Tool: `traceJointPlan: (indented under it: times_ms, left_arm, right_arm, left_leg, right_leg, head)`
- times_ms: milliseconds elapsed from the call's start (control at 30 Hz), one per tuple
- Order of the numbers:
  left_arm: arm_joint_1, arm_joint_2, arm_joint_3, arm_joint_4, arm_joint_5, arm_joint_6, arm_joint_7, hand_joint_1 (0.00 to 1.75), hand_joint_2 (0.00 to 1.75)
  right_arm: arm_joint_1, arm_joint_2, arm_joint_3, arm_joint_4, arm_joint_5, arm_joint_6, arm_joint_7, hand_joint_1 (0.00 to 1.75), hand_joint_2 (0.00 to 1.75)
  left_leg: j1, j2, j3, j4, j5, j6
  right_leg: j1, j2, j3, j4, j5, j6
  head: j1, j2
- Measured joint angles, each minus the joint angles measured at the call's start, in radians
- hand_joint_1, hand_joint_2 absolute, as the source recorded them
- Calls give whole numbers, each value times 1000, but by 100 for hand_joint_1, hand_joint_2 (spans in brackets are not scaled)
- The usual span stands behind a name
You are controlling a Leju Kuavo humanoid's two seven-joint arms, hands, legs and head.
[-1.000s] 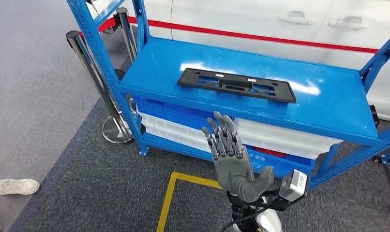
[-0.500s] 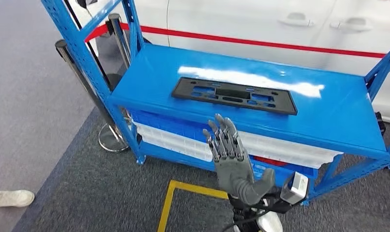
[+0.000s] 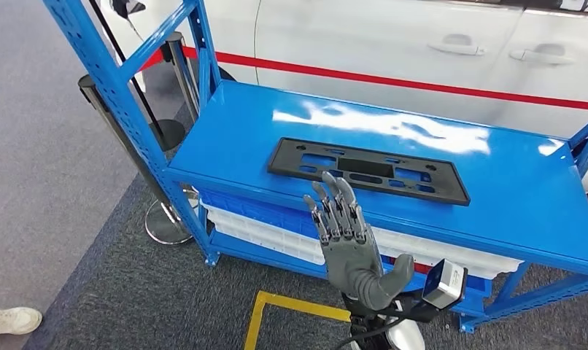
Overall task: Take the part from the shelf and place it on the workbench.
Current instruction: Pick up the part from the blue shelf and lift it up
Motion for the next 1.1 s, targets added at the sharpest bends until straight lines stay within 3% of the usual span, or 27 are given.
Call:
traceJointPlan:
  times_ms: [67,133,167,200,233,300,367,400,500,533,633,667,700,733,800,833,900,967,1033,1100]
  left_arm:
    - [-2,0,0,0,0,1,-2,0,0]
    - [-4,0,0,0,-1,1,-4,0,0]
    - [-4,0,0,0,-2,1,-3,0,0]
    - [-4,0,0,0,-3,1,-2,0,0]
    - [-4,0,1,0,-5,1,-2,0,0]
    - [-3,-2,1,0,-6,1,1,0,0]
    - [-6,-5,1,1,-6,1,2,0,0]
    - [-8,-6,1,2,-6,1,2,0,0]
    - [-12,-5,1,2,-6,1,4,0,0]
    - [-13,-5,1,2,-6,1,4,0,0]
    - [-14,-4,1,2,-6,0,4,0,0]
    - [-14,-4,1,2,-6,0,4,0,0]
    - [-13,-4,1,2,-6,0,4,0,0]
    - [-12,-4,1,2,-6,0,3,0,0]
    - [-9,-4,1,2,-6,1,-1,0,0]
    - [-7,-4,1,2,-6,1,-3,0,0]
    - [-5,-4,1,3,-7,2,-7,0,0]
    - [-7,-3,1,3,-7,2,-9,0,0]
    - [-7,-3,1,3,-7,2,-10,0,0]
    - [-7,-4,1,3,-7,3,-11,0,0]
  right_arm:
    - [-2,0,0,0,2,5,0,0,0]
    - [-2,0,0,0,2,8,0,0,0]
    - [-1,0,-1,0,3,8,0,0,0]
    - [-1,0,-1,0,3,8,0,0,0]
    - [-1,0,-1,0,3,9,0,0,0]
    - [-1,0,-1,0,5,12,0,0,0]
    - [-1,0,-2,1,5,15,0,0,0]
    - [-1,0,-2,1,6,16,0,0,0]
    - [-3,4,-4,0,6,19,0,0,0]
    - [-4,5,-4,0,6,20,0,0,0]
    - [-5,6,-4,0,6,23,0,0,0]
    - [-5,6,-4,1,6,23,0,0,0]
    - [-4,6,-4,1,6,23,0,0,0]
    - [-4,6,-5,1,6,23,0,0,0]
    - [-4,6,-5,1,6,24,0,0,0]
    - [-5,6,-5,1,6,25,0,0,0]
    - [-5,6,-5,3,6,25,0,0,0]
    - [-5,6,-4,4,6,26,0,0,0]
    - [-4,6,-4,4,5,26,0,0,0]
    - [-5,6,-5,4,5,26,0,0,0]
  left_leg:
    - [1,-1,19,-8,-9,10]
    - [-1,-3,34,-10,-23,16]
    - [-3,-4,45,-10,-32,17]
    - [-5,-5,57,-10,-41,17]
    - [-7,-6,71,-10,-51,18]
    - [-12,-7,99,-10,-71,16]
    - [-17,-12,113,-11,-90,9]
    - [-19,-14,119,-8,-95,4]
    - [-20,-14,130,10,-108,-11]
    - [-18,-13,120,35,-124,-17]
    - [-6,-8,25,196,-202,-35]
    - [-1,-7,-7,237,-213,-41]
    - [3,-6,-24,248,-204,-46]
    - [6,-6,-24,222,-175,-49]
    - [12,-20,13,100,-85,-52]
    - [12,-32,29,44,-63,-51]
    - [9,-49,44,-4,-50,-40]
    - [9,-39,49,-9,-39,-25]
    - [13,-20,56,-19,-30,-12]
    - [13,-2,61,-26,-28,-3]
  right_leg:
    - [-3,-2,-61,99,-17,7]
    - [-3,-2,-149,211,-71,12]
    - [-2,-2,-182,238,-92,12]
    - [-1,-2,-201,236,-96,9]
    - [1,-2,-204,203,-74,2]
    - [13,-1,-188,82,33,-23]
    - [25,6,-176,-7,114,-44]
    - [27,10,-174,-24,128,-48]
    - [21,11,-147,-40,127,-55]
    - [18,9,-137,-43,124,-59]
    - [15,7,-125,-45,111,-66]
    - [14,9,-122,-45,108,-65]
    - [13,13,-118,-44,104,-63]
    - [11,20,-113,-44,100,-60]
    - [7,34,-100,-43,91,-52]
    - [5,40,-96,-42,89,-48]
    - [4,54,-96,-41,85,-37]
    - [5,68,-99,-41,84,-25]
    - [6,52,-108,-19,67,-15]
    - [5,18,-156,78,16,-7]
  head:
    - [1,0]
    - [2,0]
    - [2,0]
    - [2,0]
    - [2,0]
    - [2,0]
    - [2,0]
    - [2,0]
    - [1,0]
    - [1,0]
    - [-1,0]
    - [-1,0]
    - [-1,0]
    - [-1,0]
    - [0,0]
    - [0,0]
    - [-1,0]
    - [-1,0]
    - [2,0]
    - [5,0]
